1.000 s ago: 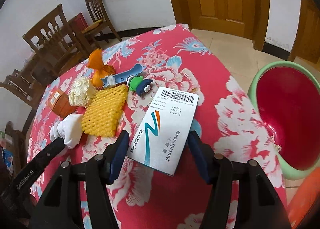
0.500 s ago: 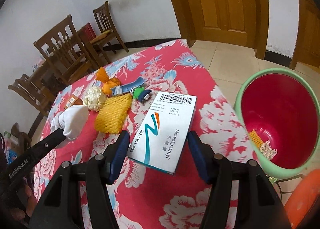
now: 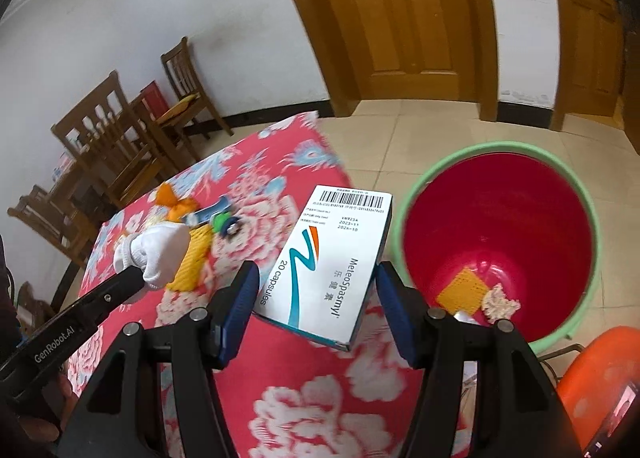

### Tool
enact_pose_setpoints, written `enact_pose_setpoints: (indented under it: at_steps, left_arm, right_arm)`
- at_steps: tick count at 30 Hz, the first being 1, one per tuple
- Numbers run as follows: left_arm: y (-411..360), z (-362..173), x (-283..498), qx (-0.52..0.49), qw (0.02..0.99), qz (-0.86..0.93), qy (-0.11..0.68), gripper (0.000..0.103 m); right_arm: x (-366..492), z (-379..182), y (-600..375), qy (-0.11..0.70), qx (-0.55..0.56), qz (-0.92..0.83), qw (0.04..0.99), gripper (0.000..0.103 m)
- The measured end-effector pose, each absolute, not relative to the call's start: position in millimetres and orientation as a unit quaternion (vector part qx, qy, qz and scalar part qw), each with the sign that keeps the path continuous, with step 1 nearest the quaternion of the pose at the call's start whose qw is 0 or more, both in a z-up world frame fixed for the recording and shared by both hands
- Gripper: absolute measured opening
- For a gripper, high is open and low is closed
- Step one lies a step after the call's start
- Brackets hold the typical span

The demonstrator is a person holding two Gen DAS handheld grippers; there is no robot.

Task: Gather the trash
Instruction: 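Carry the gloves and medicine box over the red bucket and open both grippers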

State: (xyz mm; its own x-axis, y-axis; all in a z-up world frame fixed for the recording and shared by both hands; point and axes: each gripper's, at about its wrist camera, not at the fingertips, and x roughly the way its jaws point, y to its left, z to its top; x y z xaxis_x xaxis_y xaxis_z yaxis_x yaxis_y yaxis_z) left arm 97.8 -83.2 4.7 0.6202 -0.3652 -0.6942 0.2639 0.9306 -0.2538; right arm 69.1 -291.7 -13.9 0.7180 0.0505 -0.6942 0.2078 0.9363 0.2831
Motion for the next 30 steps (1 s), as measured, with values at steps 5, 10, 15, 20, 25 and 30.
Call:
enact_pose_setpoints:
  at_steps: [5,10,15,20,25,30]
  left_arm:
    - [-110.4,7.1,99.0,-0.046,0.896,-0.189,0.400,0.015]
    - [-132.7,6.7,100.7,-0.031,0.893,-0.200,0.403,0.015]
    - [-155.0,5.7,101.5,-0.017,0.889,-0.211,0.406,0.015]
    - [-176.7,2.9,103.1,-0.002,0.885,-0.221,0.411,0.015]
    - [-200.5,-2.6,105.2,0.013,0.879,-0.232,0.417,0.015]
    - [-221.1,-9.9,107.7,0.027,0.873,-0.240,0.424,0.015]
  right_arm:
    - [60.7,-14.9,-315.3,0.368,0.185,-0.061,0.909,0.062]
    - [54.6,-18.7,-335.5,0.365,0.200,-0.076,0.906,0.062]
    - [48.8,-22.7,-354.4,0.362,0.213,-0.091,0.903,0.062]
    - [43.8,-29.5,-373.1,0.363,0.227,-0.105,0.897,0.062]
    - [41.4,-37.6,-390.6,0.368,0.244,-0.117,0.889,0.062]
    - [40.0,-47.6,-405.6,0.374,0.260,-0.133,0.880,0.062]
